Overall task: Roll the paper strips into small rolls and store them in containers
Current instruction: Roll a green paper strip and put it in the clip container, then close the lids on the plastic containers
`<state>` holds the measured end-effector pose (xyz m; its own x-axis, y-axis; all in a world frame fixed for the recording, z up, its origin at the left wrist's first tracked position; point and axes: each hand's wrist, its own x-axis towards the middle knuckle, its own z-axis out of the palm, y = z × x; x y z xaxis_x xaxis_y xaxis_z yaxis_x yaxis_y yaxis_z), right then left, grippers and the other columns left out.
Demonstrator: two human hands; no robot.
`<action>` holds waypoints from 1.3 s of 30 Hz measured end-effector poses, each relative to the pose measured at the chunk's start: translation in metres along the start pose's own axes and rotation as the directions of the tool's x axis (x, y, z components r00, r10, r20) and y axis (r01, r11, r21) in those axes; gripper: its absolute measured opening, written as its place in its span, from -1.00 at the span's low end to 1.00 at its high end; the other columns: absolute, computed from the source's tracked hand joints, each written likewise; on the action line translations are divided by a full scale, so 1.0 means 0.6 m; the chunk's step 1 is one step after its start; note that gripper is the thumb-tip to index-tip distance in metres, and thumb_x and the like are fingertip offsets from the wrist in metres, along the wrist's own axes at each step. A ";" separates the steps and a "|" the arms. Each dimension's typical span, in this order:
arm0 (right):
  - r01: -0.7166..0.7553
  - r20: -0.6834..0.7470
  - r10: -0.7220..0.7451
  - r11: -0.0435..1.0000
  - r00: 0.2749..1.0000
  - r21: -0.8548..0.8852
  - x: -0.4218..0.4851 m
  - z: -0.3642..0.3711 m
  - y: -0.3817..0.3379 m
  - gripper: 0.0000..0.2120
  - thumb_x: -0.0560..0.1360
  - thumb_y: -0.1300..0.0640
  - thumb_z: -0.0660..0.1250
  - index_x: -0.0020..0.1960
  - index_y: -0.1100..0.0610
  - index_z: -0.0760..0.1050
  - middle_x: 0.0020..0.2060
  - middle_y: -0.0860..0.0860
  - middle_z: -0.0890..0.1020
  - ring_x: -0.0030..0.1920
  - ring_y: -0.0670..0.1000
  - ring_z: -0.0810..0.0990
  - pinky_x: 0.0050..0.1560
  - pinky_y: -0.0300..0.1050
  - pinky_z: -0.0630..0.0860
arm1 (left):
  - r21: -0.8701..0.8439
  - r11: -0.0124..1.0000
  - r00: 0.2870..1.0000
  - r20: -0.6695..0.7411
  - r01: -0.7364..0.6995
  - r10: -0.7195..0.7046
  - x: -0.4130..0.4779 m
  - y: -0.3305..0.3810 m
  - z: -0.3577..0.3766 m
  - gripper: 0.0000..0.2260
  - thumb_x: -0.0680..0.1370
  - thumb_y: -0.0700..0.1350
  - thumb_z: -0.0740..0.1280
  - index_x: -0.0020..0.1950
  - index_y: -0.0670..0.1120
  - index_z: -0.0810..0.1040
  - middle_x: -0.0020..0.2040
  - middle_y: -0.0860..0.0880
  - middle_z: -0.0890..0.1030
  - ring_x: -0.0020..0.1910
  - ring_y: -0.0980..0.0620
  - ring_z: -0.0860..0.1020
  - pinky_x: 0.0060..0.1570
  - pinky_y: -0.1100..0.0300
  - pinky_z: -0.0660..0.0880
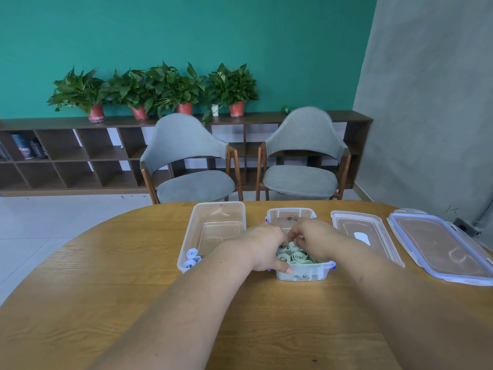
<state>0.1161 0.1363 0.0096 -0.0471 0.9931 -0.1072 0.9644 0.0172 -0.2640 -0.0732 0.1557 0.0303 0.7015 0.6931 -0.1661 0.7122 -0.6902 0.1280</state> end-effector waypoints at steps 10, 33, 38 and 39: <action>-0.043 -0.121 0.055 0.994 0.991 0.099 -0.006 -0.026 0.012 -0.68 0.65 0.18 0.23 0.23 -0.10 0.67 0.17 -0.05 0.67 0.07 0.01 0.64 0.01 -0.16 0.57 | -0.010 1.000 0.999 -0.043 -0.029 0.028 -0.001 0.007 -0.008 -0.34 0.45 0.28 0.53 0.46 0.01 0.52 0.34 0.02 0.55 0.32 -0.06 0.49 0.26 -0.04 0.52; -0.439 -0.120 0.426 0.891 0.897 -0.116 -0.103 0.002 0.114 -0.58 0.56 0.11 0.43 0.40 -0.08 0.51 0.25 0.06 0.58 0.13 0.09 0.64 0.17 -0.05 0.63 | 0.065 0.986 0.981 -0.106 -0.154 0.160 0.007 0.120 0.006 -0.28 0.51 0.29 0.46 0.59 0.06 0.36 0.55 -0.01 0.41 0.51 -0.09 0.38 0.44 -0.09 0.43; -0.435 -0.071 0.430 0.872 0.900 -0.225 -0.099 0.025 0.112 -0.70 0.60 0.08 0.36 0.33 -0.02 0.54 0.17 0.04 0.60 0.13 0.11 0.63 0.07 -0.05 0.59 | 0.087 0.983 0.978 -0.118 -0.164 0.173 0.013 0.122 0.014 -0.27 0.52 0.31 0.44 0.60 0.06 0.34 0.57 -0.01 0.39 0.56 -0.08 0.31 0.51 -0.10 0.35; -0.426 -0.063 0.424 0.868 0.903 -0.254 -0.099 0.029 0.112 -0.71 0.61 0.11 0.34 0.33 0.00 0.54 0.17 0.04 0.60 0.15 0.13 0.63 0.06 -0.04 0.57 | 0.086 0.983 0.978 -0.120 -0.162 0.171 0.014 0.122 0.016 -0.28 0.53 0.31 0.43 0.60 0.07 0.34 0.57 -0.01 0.38 0.57 -0.08 0.30 0.52 -0.10 0.34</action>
<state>0.1794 0.0764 -0.0186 0.3832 0.9116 -0.1486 0.9237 -0.3785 0.0600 -0.0157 0.1090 0.0287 0.8112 0.5844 -0.0228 0.5844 -0.8086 0.0684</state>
